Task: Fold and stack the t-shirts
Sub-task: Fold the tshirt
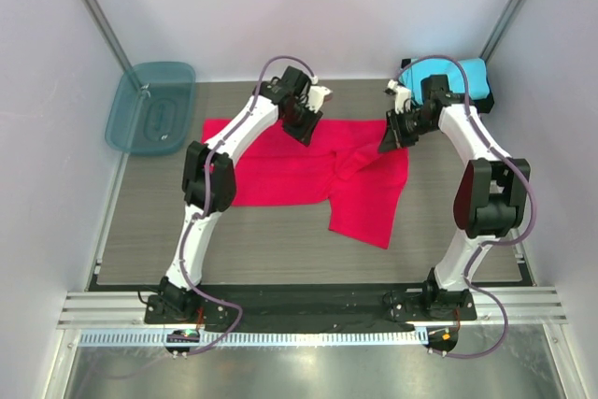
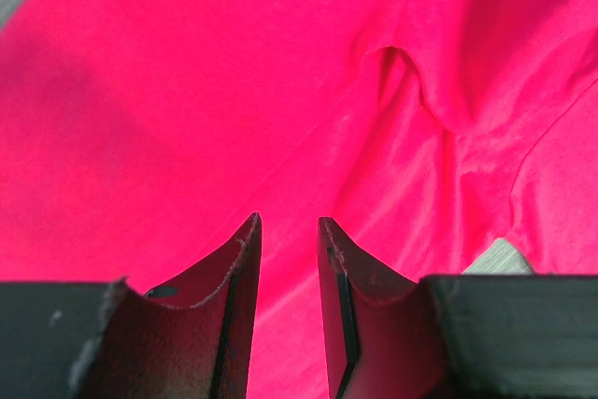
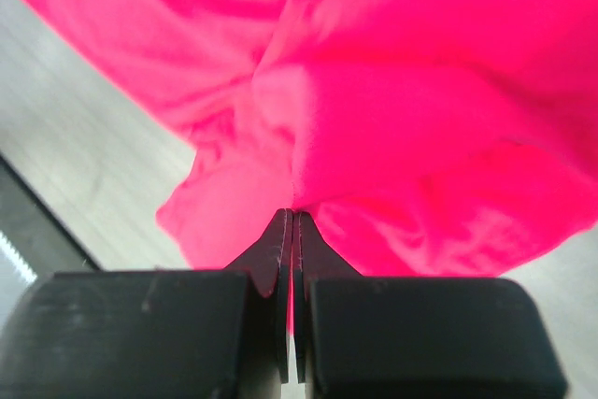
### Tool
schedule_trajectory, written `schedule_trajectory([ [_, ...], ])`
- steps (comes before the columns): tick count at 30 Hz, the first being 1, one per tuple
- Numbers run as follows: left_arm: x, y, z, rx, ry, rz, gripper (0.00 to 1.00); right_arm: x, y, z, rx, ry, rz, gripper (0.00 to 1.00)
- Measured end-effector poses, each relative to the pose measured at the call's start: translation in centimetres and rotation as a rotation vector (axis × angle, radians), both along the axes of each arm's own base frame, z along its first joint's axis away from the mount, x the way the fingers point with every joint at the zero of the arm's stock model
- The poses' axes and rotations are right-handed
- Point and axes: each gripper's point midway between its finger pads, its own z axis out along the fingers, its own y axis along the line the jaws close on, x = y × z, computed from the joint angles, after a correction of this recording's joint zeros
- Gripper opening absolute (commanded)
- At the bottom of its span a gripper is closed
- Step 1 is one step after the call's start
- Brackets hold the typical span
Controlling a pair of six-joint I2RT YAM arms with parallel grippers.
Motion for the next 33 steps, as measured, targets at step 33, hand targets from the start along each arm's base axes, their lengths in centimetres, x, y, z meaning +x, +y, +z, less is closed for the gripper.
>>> schedule_trajectory([
  [33, 8.1, 20.8, 1.9, 0.09, -0.064, 0.424, 0.48, 7.1, -8.1, -4.5, -0.166, 0.041, -0.207, 0.36],
])
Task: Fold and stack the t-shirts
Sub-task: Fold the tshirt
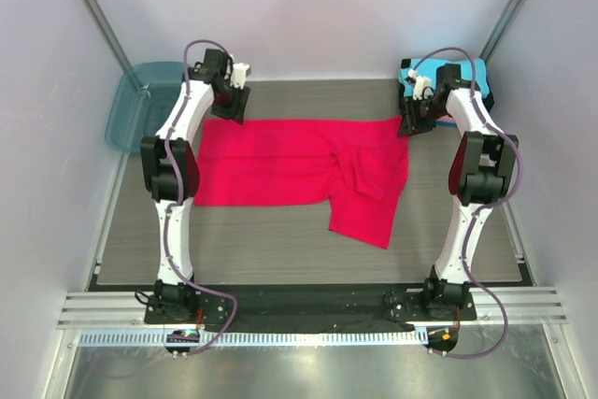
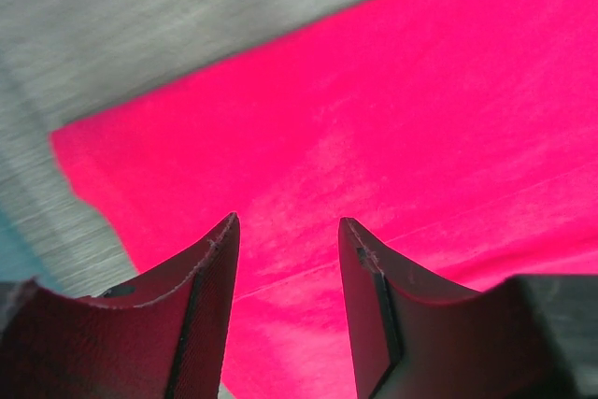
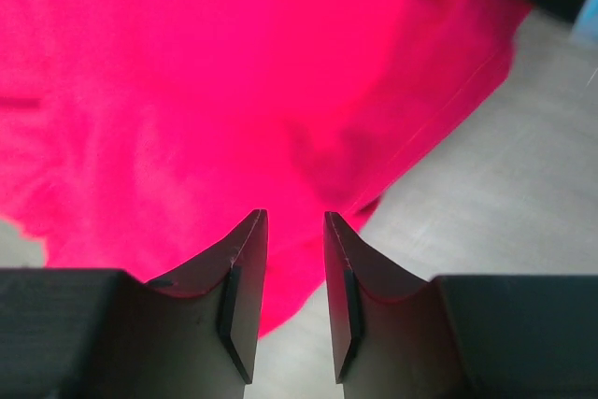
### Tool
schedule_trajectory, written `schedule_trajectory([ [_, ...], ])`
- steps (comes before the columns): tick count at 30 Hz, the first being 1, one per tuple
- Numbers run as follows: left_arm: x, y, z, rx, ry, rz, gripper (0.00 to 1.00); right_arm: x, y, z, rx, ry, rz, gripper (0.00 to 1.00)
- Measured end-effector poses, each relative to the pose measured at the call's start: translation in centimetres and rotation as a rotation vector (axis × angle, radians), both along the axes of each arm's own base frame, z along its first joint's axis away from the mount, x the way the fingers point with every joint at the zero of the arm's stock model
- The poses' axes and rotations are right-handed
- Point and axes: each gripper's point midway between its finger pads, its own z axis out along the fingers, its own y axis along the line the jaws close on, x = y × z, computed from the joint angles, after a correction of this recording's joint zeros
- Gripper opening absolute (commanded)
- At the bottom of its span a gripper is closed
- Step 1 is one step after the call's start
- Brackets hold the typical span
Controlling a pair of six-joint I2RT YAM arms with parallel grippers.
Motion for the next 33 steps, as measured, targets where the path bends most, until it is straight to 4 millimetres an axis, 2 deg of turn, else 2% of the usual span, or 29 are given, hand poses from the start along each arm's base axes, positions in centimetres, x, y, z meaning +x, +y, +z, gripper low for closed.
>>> schedule_trajectory([
  [5, -1.4, 0.0, -4.2, 0.044, 0.097, -0.032, 0.45, 3.2, -0.6, -3.7, 0.0, 0.025, -0.007, 0.36],
  [8, -2.7, 0.4, -6.9, 0.075, 0.166, -0.045, 0.45, 3.9, -0.5, -4.8, 0.001, 0.031, -0.002, 0.36],
  [12, -4.1, 1.1, -9.2, 0.111, 0.232, -0.053, 0.44, 3.8, -0.1, -5.4, 0.0, 0.042, 0.005, 0.37],
  [17, -4.2, 1.4, -9.4, 0.129, 0.228, -0.059, 0.44, 2.8, -0.1, -7.1, -0.014, 0.077, 0.008, 0.36],
  [24, -4.9, 1.7, -9.4, 0.139, 0.216, -0.067, 0.43, 2.0, -0.2, -7.2, -0.029, 0.061, 0.019, 0.35],
  [29, -7.0, 2.1, -9.5, 0.144, 0.243, -0.069, 0.43, 0.3, -0.2, -7.2, -0.038, 0.077, 0.032, 0.34],
  [30, -8.0, 2.2, -9.5, 0.144, 0.26, -0.071, 0.43, -0.3, -0.2, -7.2, -0.041, 0.086, 0.037, 0.34],
  [33, -9.4, 2.1, -9.4, 0.143, 0.283, -0.077, 0.43, -1.5, -0.3, -7.2, -0.05, 0.105, 0.046, 0.34],
])
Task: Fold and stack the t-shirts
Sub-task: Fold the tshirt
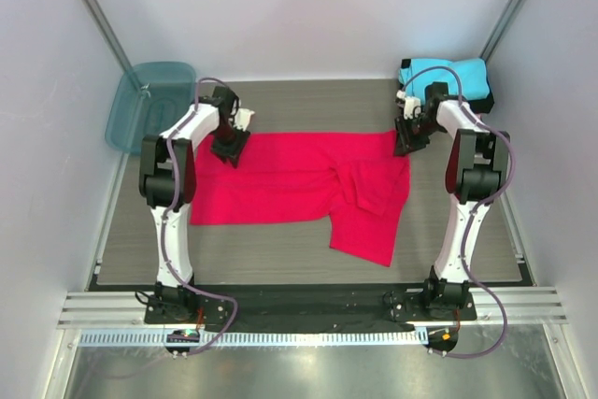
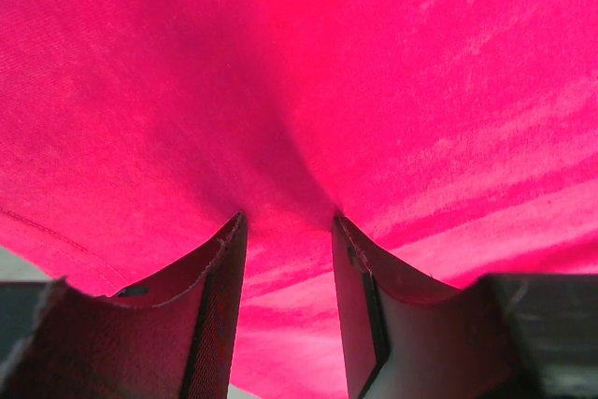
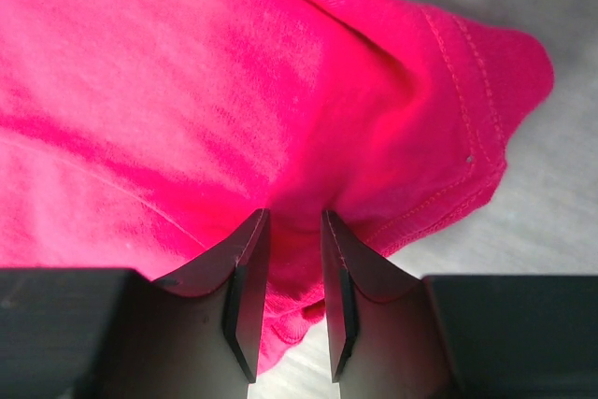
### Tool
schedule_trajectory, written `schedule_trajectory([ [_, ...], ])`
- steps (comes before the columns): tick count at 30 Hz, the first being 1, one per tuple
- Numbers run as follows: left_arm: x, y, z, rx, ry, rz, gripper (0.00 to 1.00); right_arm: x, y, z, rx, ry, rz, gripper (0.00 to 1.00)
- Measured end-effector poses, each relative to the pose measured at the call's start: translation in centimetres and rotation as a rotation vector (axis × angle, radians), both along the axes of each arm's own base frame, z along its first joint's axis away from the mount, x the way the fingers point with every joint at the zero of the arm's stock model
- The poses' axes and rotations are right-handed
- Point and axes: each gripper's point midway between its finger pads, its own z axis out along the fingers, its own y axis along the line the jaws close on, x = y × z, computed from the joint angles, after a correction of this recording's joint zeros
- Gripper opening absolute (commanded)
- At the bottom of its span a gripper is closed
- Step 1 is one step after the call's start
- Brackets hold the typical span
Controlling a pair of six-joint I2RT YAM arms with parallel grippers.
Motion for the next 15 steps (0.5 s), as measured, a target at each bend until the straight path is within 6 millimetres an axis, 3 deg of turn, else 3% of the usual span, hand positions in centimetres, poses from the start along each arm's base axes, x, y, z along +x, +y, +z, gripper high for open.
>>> schedule_trajectory([
  [4, -1.1, -0.5, 0.5, 0.003, 0.03, -0.001, 0.44, -0.4, -0.4, 0.5, -0.02, 0.006, -0.004, 0.38],
  [8, 0.4, -1.6, 3.6, -0.006, -0.045, -0.014, 0.45, 0.0, -1.0, 3.1, -0.033, -0.05, -0.008, 0.4],
  [12, 1.0, -2.5, 9.0, -0.038, -0.17, -0.023, 0.45, 0.2, -1.5, 9.2, -0.051, -0.188, 0.001, 0.4],
  [15, -0.5, -3.3, 12.8, -0.077, -0.246, -0.031, 0.42, -1.1, -1.6, 13.8, -0.061, -0.28, 0.021, 0.39],
])
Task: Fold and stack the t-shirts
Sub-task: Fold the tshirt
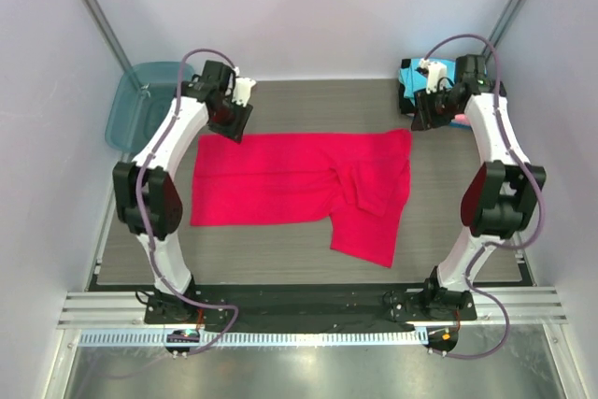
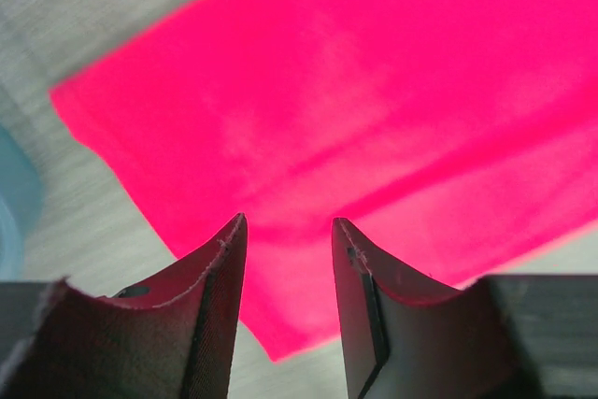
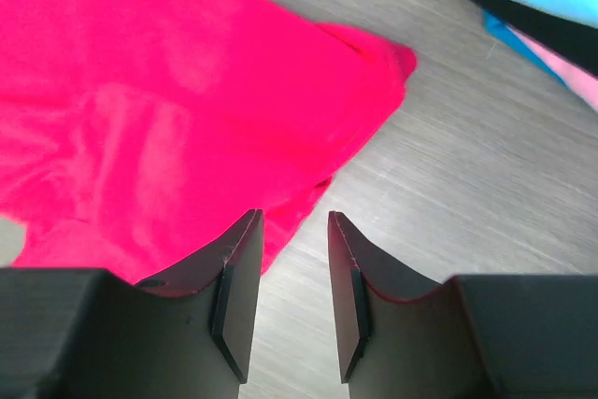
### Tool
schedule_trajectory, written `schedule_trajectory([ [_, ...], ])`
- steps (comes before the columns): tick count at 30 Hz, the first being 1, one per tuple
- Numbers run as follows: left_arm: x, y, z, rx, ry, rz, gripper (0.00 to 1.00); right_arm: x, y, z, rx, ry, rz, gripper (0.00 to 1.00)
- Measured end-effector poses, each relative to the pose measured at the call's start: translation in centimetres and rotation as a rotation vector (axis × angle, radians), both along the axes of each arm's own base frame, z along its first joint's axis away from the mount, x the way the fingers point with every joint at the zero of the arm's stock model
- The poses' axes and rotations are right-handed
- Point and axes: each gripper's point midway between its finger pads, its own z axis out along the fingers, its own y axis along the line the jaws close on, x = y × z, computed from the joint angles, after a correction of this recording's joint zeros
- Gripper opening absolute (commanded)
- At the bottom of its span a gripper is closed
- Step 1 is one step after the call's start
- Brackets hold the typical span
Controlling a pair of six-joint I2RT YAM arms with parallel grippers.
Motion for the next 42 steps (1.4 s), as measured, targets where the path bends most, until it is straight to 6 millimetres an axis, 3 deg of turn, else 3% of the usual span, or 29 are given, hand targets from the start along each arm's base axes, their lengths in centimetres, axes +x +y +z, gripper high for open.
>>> schedule_trajectory([
  [2, -2.1, -0.5, 0.9, -0.027, -0.003, -0.016, 0.38, -1.5, 0.3, 1.6, -0.004, -0.03, 0.019, 0.38],
  [4, -4.2, -0.7, 0.2, -0.046, 0.041, -0.025, 0.36, -3.5, 0.6, 1.4, -0.001, -0.01, 0.035, 0.36],
  [10, -10.0, -0.6, -6.8, -0.042, 0.29, -0.022, 0.27, -9.9, 1.5, -5.0, 0.03, 0.23, 0.065, 0.31],
  [13, -11.2, -0.2, -8.7, -0.025, 0.353, -0.018, 0.25, -11.6, 1.7, -6.9, 0.038, 0.304, 0.071, 0.3],
  [19, -11.4, -0.1, -9.9, -0.017, 0.367, -0.017, 0.25, -11.4, 1.6, -8.4, 0.04, 0.323, 0.08, 0.3],
  [28, -11.1, 0.6, -12.3, 0.026, 0.403, -0.018, 0.24, -10.6, 1.5, -12.9, 0.052, 0.405, 0.076, 0.27],
  [32, -11.1, 1.0, -13.3, 0.049, 0.425, -0.013, 0.24, -10.3, 1.1, -13.5, 0.029, 0.405, 0.068, 0.27],
  [42, -10.6, 1.8, -13.4, 0.058, 0.439, 0.013, 0.24, -9.6, -0.9, -14.0, -0.06, 0.382, 0.03, 0.27],
])
